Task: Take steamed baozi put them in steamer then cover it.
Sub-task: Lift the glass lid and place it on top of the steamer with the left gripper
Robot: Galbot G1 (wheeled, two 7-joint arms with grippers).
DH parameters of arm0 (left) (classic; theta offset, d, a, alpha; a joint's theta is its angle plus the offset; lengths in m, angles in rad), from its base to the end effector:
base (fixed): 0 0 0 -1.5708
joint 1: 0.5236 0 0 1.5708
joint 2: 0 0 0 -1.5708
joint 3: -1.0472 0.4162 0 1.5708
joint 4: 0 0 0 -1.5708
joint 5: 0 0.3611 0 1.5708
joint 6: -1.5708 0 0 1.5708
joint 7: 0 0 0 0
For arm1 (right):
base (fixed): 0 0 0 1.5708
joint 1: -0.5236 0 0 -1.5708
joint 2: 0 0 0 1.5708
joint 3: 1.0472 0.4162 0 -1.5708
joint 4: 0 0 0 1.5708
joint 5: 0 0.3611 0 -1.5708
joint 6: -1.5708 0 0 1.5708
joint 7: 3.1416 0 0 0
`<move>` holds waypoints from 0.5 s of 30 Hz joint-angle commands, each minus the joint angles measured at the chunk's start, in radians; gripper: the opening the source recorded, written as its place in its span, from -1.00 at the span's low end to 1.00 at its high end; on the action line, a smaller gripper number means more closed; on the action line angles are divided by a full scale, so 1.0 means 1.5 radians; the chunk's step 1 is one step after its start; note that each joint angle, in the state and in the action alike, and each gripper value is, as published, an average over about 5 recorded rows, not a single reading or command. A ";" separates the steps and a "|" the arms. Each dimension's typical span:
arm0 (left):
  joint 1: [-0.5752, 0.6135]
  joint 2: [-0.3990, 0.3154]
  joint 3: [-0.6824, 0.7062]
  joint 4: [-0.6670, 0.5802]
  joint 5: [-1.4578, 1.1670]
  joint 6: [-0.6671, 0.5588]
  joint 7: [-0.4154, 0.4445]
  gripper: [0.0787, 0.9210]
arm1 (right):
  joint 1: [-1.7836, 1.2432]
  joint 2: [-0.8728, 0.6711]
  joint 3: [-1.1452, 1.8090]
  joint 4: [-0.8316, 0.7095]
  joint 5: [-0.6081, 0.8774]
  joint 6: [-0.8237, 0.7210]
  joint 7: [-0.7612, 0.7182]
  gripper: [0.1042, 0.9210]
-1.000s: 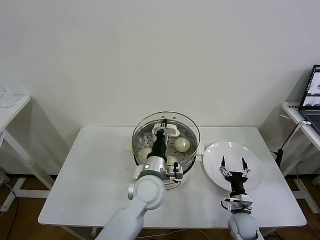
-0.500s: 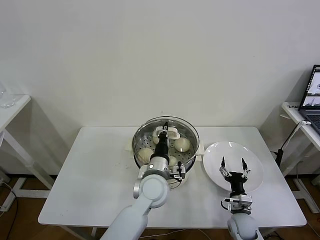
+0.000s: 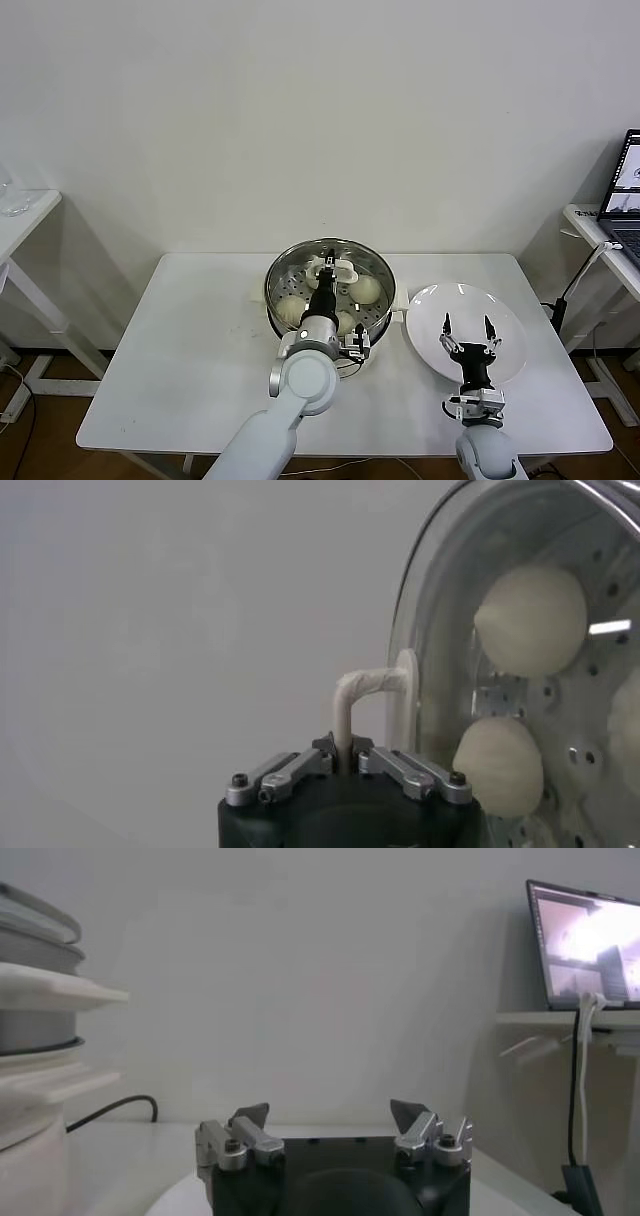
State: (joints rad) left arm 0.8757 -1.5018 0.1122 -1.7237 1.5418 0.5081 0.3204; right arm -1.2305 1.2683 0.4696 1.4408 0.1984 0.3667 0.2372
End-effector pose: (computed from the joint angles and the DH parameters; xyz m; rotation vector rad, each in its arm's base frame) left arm 0.3469 -0.1865 -0.3204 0.1943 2.1730 2.1628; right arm 0.2699 -0.1195 -0.5054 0.2905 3.0695 -0.1420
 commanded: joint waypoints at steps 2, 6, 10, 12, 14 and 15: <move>-0.001 -0.006 -0.004 0.010 0.002 0.000 -0.004 -0.73 | 0.001 0.000 0.000 -0.001 -0.001 0.001 0.000 0.76; 0.001 -0.004 -0.004 0.012 0.009 -0.004 -0.004 -0.73 | 0.002 0.000 0.000 -0.002 -0.001 0.002 0.000 0.76; 0.004 -0.004 -0.006 0.013 0.022 -0.011 -0.002 -0.73 | 0.003 -0.001 -0.001 -0.002 -0.001 0.002 0.000 0.76; 0.004 -0.004 -0.006 0.014 0.024 -0.013 -0.002 -0.73 | 0.004 -0.001 -0.001 -0.002 -0.001 0.002 0.000 0.76; 0.004 -0.006 -0.006 0.016 0.025 -0.014 -0.003 -0.73 | 0.004 -0.001 -0.001 -0.002 -0.001 0.002 0.000 0.76; 0.005 -0.007 -0.007 0.018 0.026 -0.015 -0.003 -0.73 | 0.004 0.000 -0.001 -0.001 -0.001 0.002 0.000 0.76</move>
State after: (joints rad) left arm 0.8821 -1.5075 0.1054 -1.7049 1.5635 0.4938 0.3151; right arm -1.2241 1.2666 0.4684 1.4373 0.1970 0.3695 0.2371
